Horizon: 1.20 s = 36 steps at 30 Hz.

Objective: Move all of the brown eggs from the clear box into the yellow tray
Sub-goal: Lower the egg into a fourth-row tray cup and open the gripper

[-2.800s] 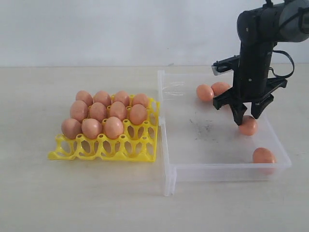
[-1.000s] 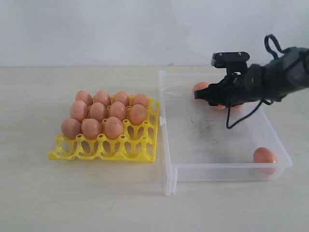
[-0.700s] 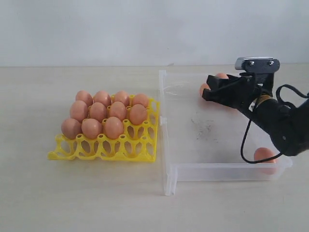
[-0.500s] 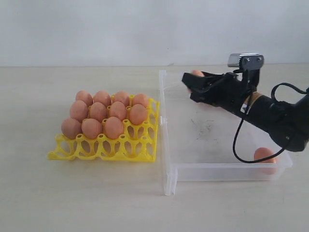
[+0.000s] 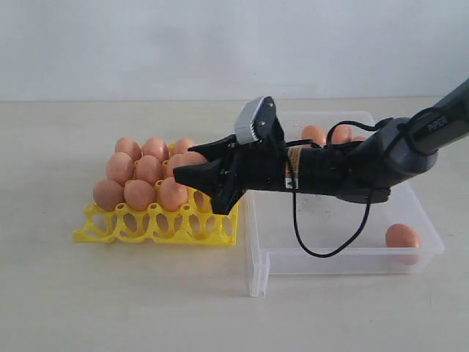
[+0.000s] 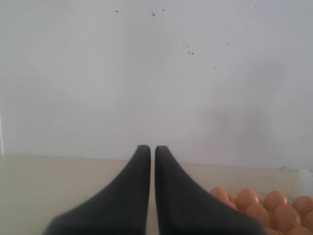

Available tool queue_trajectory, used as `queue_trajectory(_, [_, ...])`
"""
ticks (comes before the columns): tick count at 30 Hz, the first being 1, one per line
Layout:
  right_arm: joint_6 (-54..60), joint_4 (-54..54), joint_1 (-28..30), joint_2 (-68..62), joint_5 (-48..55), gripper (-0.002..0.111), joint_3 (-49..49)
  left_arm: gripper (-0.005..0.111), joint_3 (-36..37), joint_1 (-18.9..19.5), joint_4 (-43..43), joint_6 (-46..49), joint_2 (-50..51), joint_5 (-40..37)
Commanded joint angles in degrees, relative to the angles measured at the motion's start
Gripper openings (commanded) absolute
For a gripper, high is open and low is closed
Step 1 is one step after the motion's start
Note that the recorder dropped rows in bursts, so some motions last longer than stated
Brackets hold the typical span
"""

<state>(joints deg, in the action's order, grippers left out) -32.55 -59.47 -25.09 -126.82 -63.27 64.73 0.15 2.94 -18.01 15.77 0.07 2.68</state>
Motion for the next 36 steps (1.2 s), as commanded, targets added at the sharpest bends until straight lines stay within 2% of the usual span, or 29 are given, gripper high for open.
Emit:
queue_trajectory(1, [-0.1,-0.2,-1.7,-0.6,6.3,0.000,2.1,0.004,-0.2,-0.2,-0.3,0.2,-0.1,0.3])
queue_trajectory(11, [-2.3,-5.3,-1.7,-0.6,12.4,0.000,2.1,0.004,-0.2,-0.2,-0.3,0.2,-0.1,0.3])
queue_trajectory(22, [-6.1,-7.7,-1.7,-0.6,13.1,0.001,2.0,0.004,-0.2,-0.2,-0.3,0.2,-0.1,0.3])
queue_trajectory(26, [-6.1,-7.7,-1.7,-0.6,13.7,0.017,2.0,0.004,-0.2,-0.2,-0.3,0.2,-0.1,0.3])
queue_trajectory(30, [-6.3,-7.9,-1.7,-0.6,13.8,0.045,2.0,0.004,-0.2,-0.2,-0.3,0.2,-0.1,0.3])
queue_trajectory(33, [-6.3,-7.9,-1.7,-0.6,13.7,0.061,2.0,0.004,-0.2,-0.2,-0.3,0.2,-0.1,0.3])
queue_trajectory(36, [-6.2,-7.9,-1.7,-0.6,13.6,0.064,2.0,0.004,-0.2,-0.2,-0.3,0.2,-0.1,0.3])
